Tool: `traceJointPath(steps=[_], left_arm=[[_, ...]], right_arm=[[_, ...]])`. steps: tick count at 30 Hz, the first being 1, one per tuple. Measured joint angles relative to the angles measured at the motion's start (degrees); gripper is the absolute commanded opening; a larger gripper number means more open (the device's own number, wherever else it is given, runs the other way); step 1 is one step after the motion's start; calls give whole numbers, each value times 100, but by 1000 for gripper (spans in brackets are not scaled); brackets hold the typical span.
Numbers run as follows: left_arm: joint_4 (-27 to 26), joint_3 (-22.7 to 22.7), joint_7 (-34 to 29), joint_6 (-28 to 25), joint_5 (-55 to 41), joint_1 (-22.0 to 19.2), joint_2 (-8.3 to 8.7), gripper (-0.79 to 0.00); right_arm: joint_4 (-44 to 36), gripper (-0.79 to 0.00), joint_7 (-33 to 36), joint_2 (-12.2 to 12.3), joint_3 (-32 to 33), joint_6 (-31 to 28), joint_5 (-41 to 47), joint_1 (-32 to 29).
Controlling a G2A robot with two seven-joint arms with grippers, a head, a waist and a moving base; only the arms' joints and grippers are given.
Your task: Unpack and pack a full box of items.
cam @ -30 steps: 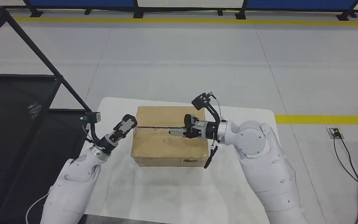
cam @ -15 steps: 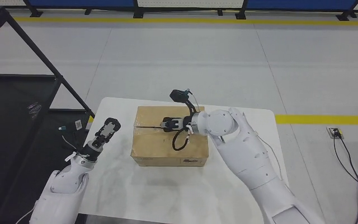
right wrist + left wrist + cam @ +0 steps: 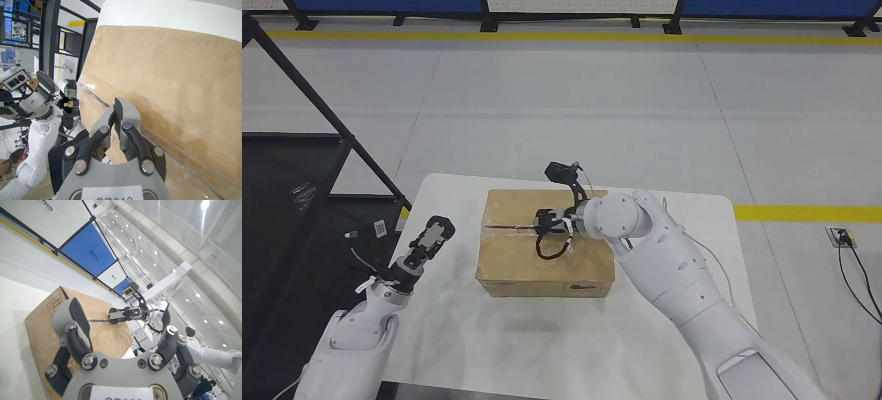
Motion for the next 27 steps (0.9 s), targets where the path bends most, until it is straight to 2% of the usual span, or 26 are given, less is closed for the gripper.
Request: traceJointPath(steps=[7,20,23,27], left_arm=[[-26,20,-11,13,-27,14,2,0],[-86,103,-3,45,7,4,-6,0],[-90,107,-15,63,10,1,-4,0],[-85,114,-22,81,19,-7,-2,0]], right_arm=[[-242,-785,70,164,290,65,-132,-210],[-2002,-785,552,667,1258,608,-669,-1268],[-2348,-785,667,742,1514,437,-428,-1513],[-2724,-785,459,825,1788,359,-358,-1785]])
